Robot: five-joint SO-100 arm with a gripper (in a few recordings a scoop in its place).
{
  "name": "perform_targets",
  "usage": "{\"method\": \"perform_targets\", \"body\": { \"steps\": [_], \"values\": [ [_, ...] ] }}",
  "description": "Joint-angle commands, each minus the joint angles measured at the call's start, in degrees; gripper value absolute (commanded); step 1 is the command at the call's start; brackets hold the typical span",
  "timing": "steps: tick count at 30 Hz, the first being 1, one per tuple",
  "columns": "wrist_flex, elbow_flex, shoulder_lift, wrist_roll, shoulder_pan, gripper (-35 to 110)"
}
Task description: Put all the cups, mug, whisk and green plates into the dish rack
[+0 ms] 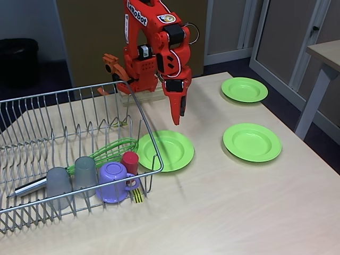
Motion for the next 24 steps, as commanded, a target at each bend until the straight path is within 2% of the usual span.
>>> {"method": "perform_targets", "body": {
  "steps": [1,15,24],
  "values": [
    [-5.62,3.78,1.23,5.27,-3.43,25],
    [-26.81,13.1,-8.53,14.15,-6.77,26],
    [-32.26,14.33,-12.83,13.45,-4.31,24]
  ]
}}
